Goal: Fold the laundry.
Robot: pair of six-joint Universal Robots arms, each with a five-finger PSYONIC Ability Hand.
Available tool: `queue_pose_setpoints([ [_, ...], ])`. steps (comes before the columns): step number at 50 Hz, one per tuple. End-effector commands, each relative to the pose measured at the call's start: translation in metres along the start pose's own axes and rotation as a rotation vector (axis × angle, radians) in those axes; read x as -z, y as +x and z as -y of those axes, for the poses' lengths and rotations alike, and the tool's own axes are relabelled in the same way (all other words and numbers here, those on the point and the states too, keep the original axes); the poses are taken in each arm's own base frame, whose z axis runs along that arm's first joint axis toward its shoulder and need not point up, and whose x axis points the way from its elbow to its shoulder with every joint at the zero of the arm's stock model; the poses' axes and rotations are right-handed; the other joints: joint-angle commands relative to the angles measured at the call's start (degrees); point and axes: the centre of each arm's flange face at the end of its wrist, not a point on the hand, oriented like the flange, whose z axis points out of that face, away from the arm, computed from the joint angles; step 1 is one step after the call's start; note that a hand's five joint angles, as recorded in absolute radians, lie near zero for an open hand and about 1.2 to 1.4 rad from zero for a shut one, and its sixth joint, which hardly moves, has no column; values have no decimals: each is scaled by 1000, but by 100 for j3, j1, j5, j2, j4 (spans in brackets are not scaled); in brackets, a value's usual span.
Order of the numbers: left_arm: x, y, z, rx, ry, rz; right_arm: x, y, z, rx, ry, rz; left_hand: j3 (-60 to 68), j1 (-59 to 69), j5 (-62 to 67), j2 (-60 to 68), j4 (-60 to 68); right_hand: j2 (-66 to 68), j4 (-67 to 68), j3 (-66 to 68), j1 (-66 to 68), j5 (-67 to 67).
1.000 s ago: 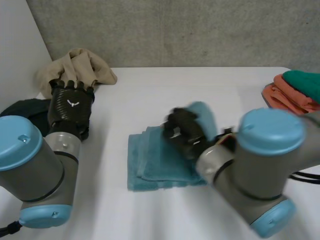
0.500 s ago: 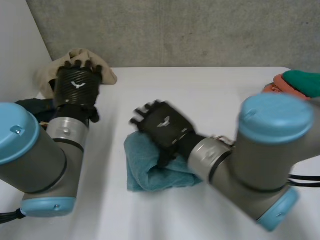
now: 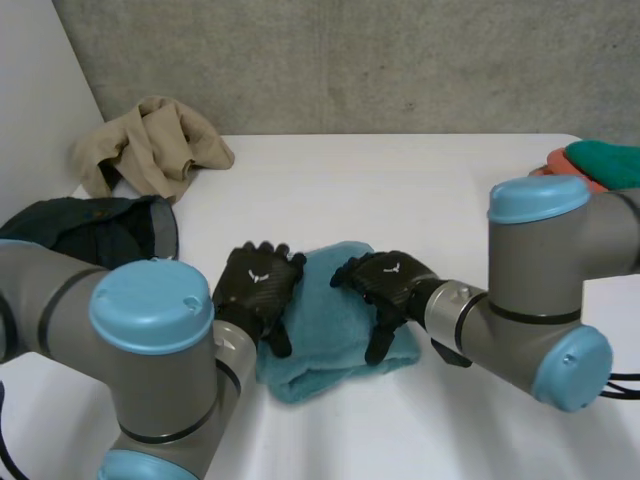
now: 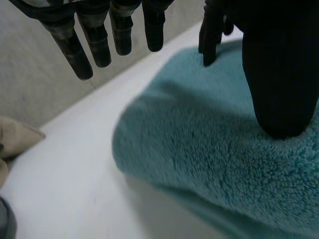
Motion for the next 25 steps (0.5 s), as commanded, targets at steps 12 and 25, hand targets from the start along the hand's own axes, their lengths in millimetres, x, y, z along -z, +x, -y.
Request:
queue_pose_setpoints([
  [12,1,-6,-3,-29,-42,15,6,5,1,163,3,-67,-72,-59,-18,-26,-21,-260,-323,-196,-139,-346],
  [25,13,-37,35,26,73,93,42,-16,-13,177,36,-64,-139,-127,-85,-93,-88,-260,-323,-196,-139,-346],
])
